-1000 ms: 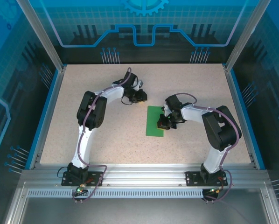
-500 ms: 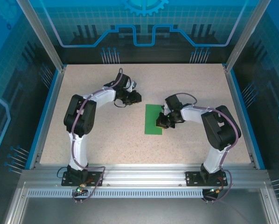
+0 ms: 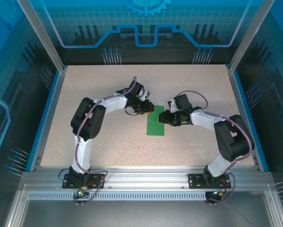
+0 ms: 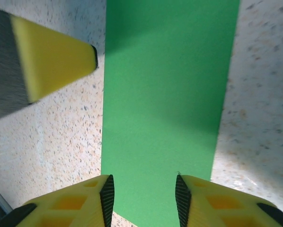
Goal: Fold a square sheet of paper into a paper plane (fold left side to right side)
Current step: First fold the square sheet of paper in half at the center of the table, then fold the triangle a second time at the center of the table.
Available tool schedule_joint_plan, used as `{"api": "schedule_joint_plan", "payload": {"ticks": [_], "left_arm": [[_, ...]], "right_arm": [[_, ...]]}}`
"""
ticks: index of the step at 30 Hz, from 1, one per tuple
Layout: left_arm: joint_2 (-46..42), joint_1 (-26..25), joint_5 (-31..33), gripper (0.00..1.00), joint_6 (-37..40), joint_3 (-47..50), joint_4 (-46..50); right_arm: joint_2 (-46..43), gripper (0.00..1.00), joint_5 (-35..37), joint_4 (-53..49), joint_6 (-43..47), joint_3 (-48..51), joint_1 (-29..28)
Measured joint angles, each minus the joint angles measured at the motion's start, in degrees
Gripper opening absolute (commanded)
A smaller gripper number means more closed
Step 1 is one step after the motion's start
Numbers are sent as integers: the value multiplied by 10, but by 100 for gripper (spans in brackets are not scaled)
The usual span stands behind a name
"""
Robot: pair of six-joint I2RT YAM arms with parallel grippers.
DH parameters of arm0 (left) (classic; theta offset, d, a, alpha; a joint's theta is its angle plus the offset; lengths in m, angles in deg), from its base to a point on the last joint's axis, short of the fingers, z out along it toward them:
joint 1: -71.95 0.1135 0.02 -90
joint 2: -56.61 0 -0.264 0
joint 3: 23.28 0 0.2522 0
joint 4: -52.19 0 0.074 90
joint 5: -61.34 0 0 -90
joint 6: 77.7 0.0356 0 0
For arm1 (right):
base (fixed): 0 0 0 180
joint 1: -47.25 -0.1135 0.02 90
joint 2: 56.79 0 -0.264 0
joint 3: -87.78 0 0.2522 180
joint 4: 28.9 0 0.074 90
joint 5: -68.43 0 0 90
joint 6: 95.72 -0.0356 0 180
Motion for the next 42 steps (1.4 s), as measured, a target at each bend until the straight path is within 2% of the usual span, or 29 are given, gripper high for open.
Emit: {"api": "schedule_joint_plan", "payload": {"ticks": [9,19,42], "left_arm": [[21,-1,7,25,0,-2,19],[11,-3,10,25,-1,36,-17],[9,-3,9,25,-1,42,-26]], "right_arm": [[-1,40,-37,-35,-10,10,38],[33,38,-57,-87,-9,5,38],[63,29,-85,-83,-24,-13,18]]}}
